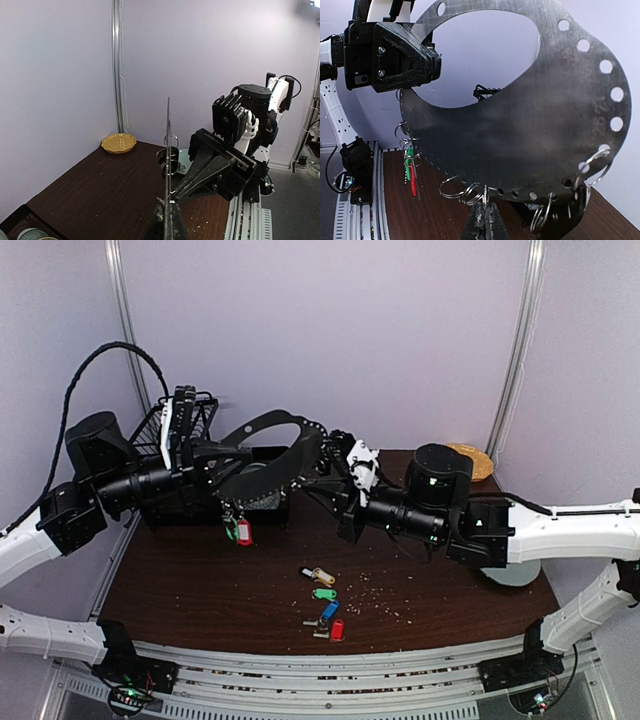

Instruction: Put the keys on the keyring

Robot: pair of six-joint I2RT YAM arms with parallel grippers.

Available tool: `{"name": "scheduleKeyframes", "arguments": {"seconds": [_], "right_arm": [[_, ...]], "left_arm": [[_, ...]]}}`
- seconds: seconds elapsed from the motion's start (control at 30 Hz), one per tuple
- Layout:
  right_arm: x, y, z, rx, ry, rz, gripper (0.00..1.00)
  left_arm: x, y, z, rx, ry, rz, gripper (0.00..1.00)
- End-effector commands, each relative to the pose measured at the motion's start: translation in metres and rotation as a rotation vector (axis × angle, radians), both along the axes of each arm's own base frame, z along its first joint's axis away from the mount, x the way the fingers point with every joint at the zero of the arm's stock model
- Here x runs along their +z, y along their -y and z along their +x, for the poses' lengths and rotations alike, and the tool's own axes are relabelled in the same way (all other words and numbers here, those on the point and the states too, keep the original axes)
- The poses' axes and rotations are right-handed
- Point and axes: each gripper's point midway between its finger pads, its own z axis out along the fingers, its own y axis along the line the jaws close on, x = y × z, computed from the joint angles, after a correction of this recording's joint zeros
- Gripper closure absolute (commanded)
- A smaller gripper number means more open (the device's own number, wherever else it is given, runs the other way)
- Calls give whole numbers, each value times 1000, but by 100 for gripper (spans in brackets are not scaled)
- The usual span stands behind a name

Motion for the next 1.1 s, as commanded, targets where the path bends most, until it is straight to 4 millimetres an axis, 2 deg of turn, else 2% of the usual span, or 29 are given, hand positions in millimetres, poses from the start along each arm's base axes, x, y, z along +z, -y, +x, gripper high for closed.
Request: {"name": "scheduleKeyframes", "arguments": {"seconds": [0.0,0.1,0.13,0.23,0.33,0.5,0.63,0.77,0.97,1.07], "right_arm": [[26,2,-11,59,-6,48,100],[20,0,-6,40,-4,34,100],[16,-2,-3,29,-11,21,100],[13,-2,-5,38,-25,13,100],[14,2,-7,44,-24,24,100],[9,3,-13,96,-43,3,100],[4,14,-7,90,-66,-20,100],[5,12,-24,257,-116,-48,100],[-17,16,-32,299,-194,-206,100],[-19,19,-37,327,-221,-221,100]], "left_arm": [[41,-7,-5,7,110,-79,100],[18,-10,16,113,71,-28,100],[15,-7,15,99,63,-18,100],[23,-3,3,28,73,-42,100],[24,-8,4,56,80,-53,100],[21,-5,0,22,58,-68,100],[24,-8,-3,17,80,-71,100],[21,-2,-9,-30,95,-41,100],[24,-6,-11,-17,129,-19,100],[21,-3,-14,-45,127,-8,100]]}}
